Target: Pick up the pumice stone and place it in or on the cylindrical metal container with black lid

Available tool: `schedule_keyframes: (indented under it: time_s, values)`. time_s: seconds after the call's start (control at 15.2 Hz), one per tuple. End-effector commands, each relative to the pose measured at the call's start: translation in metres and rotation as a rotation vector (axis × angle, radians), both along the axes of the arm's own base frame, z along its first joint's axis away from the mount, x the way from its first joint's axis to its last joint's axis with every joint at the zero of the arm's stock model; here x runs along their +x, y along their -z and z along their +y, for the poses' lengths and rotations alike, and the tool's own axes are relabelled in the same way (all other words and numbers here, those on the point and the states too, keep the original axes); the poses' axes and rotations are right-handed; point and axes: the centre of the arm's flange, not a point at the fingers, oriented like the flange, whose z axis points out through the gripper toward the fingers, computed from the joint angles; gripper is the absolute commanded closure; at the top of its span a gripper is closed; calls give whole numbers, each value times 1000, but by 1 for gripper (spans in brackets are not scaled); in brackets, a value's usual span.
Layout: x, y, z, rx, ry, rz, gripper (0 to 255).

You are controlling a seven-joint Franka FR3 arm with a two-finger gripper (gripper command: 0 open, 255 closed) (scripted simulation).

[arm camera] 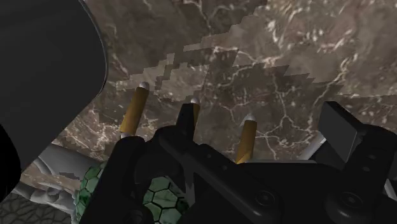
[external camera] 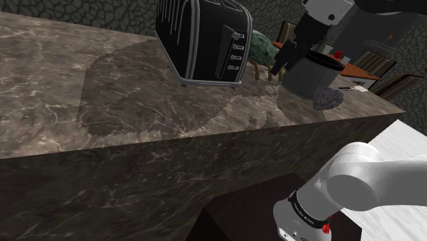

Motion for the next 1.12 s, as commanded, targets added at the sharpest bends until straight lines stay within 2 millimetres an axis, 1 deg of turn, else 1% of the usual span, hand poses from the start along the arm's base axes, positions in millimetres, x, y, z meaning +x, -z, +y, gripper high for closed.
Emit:
schedule_keyframes:
  time_s: [0.0,0.53,1.06]
  values:
    - [0,0,0,0,0,0,0]
    - [-93,-9,-60,-12,-157,-22,0]
    - [-175,-16,-134,-23,-314,-43,0]
